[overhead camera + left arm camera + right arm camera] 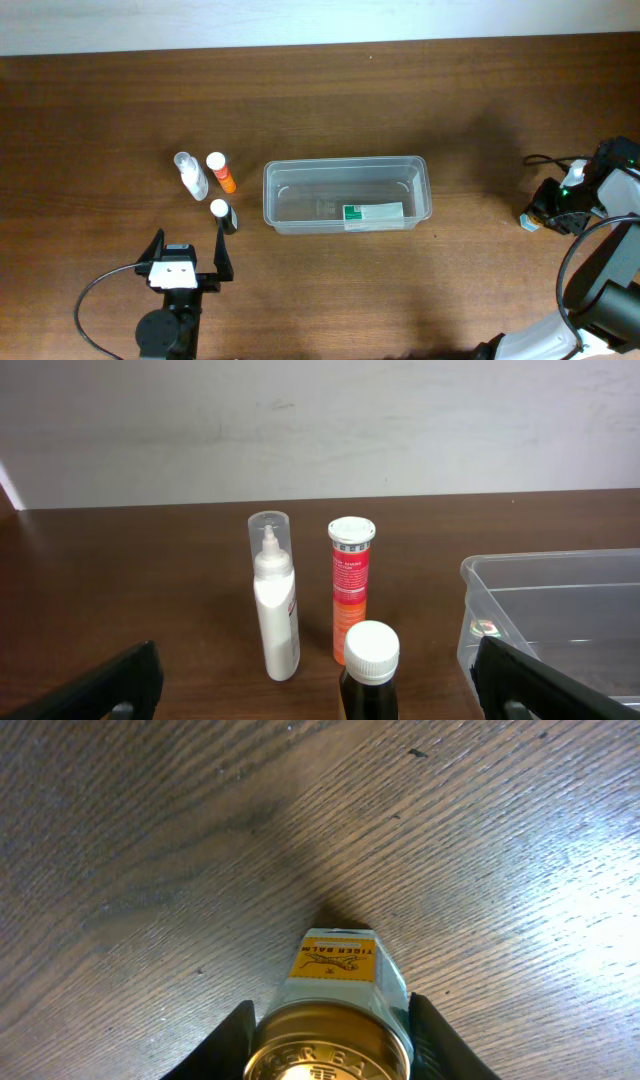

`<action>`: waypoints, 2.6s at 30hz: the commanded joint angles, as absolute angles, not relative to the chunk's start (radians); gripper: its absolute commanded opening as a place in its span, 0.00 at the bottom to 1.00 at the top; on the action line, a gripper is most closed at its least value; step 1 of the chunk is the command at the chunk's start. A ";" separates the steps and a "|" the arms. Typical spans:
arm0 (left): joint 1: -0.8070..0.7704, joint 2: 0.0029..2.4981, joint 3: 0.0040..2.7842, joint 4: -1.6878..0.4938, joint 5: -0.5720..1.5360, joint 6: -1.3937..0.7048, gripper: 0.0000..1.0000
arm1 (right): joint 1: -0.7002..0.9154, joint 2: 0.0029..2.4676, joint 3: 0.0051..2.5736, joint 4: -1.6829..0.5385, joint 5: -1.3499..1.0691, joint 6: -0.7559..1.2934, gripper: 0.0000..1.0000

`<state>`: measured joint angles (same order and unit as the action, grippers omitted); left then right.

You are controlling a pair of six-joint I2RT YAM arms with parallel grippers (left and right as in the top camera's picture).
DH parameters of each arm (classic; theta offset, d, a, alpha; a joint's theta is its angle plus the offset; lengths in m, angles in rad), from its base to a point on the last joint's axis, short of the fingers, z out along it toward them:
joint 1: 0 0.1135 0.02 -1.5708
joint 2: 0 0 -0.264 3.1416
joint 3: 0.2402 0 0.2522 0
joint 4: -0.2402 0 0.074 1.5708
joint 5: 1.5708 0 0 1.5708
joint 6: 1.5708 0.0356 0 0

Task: Pack container
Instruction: 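Lower the right gripper and grasp the Tiger Balm jar, then lift the jar and carry it left over the clear container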

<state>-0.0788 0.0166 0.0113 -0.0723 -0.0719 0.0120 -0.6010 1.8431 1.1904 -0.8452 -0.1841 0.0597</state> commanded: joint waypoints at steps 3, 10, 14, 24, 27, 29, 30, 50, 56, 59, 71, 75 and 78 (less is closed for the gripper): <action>-0.075 0.006 0.009 -0.076 -0.083 0.031 0.99 | -0.602 1.854 1.185 -0.848 -0.214 0.095 0.34; -0.075 0.006 0.009 -0.076 -0.083 0.031 0.99 | -0.599 1.853 1.262 -0.933 -0.214 0.114 0.33; -0.075 0.006 0.009 -0.076 -0.083 0.031 0.99 | -0.575 1.852 1.307 -0.974 -0.213 0.113 0.33; -0.075 0.006 0.009 -0.076 -0.083 0.031 0.99 | -0.460 1.847 1.439 -1.098 -0.202 0.060 0.34; -0.075 0.006 0.009 -0.076 -0.083 0.031 0.99 | -0.430 1.843 1.510 -1.168 -0.194 0.038 0.34; -0.075 0.006 0.009 -0.076 -0.083 0.031 0.99 | -0.410 1.837 1.567 -1.225 -0.194 0.033 0.34; -0.075 0.006 0.009 -0.076 -0.083 0.031 0.99 | -0.402 1.833 1.591 -1.250 -0.194 0.033 0.34; -0.075 0.006 0.009 -0.076 -0.083 0.031 1.00 | 0.022 1.705 1.734 -1.341 -0.194 0.114 0.31; -0.075 0.006 0.009 -0.076 -0.083 0.031 0.99 | 0.163 1.706 1.734 -1.297 -0.165 0.154 0.31; -0.075 0.006 0.009 -0.076 -0.083 0.031 0.99 | 0.228 1.707 1.732 -1.278 -0.116 0.185 0.32; -0.075 0.006 0.009 -0.076 -0.083 0.031 0.99 | 0.375 1.708 1.641 -1.150 -0.051 0.284 0.32; -0.075 0.006 0.009 -0.076 -0.083 0.031 0.99 | 0.395 1.708 1.586 -1.095 -0.052 0.308 0.32; -0.075 0.006 0.009 -0.076 -0.083 0.031 0.99 | 0.405 1.708 1.538 -1.058 -0.051 0.331 0.32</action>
<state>-0.0788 0.0166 0.0113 -0.0723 -0.0719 0.0120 0.3901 1.7306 1.5753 -1.0763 -0.0692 0.2901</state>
